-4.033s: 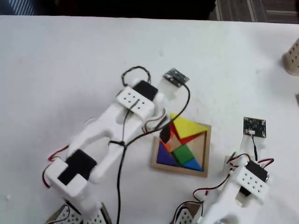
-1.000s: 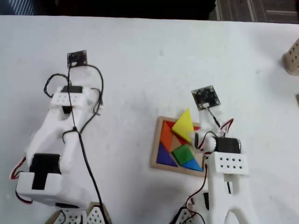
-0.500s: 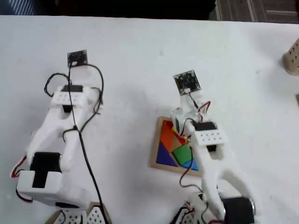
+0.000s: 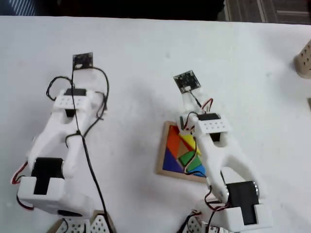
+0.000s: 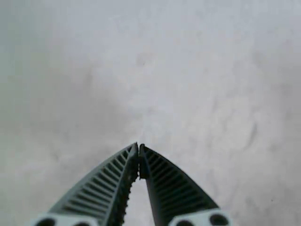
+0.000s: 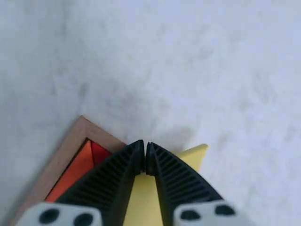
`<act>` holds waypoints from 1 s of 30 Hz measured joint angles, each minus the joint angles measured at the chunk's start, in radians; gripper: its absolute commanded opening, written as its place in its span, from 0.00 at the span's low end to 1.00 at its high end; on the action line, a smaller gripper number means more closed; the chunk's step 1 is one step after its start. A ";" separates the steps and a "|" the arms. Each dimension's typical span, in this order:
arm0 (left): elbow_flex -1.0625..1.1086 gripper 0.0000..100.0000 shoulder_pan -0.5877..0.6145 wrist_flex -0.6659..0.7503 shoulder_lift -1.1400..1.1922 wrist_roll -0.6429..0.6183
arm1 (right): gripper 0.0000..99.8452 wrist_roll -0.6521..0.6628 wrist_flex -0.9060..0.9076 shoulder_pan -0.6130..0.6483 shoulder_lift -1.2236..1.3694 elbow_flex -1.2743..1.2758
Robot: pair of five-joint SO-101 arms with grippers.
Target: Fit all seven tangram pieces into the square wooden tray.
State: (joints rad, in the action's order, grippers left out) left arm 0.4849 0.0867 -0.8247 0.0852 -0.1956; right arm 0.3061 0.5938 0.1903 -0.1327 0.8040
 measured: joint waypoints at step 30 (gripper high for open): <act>0.000 0.03 0.000 0.032 0.000 0.003 | 0.02 0.006 0.341 0.061 -0.310 0.068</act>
State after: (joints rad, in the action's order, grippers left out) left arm 0.4849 0.0867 -0.7925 0.0852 -0.1926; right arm 0.3122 0.9344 0.2516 -0.4427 0.8715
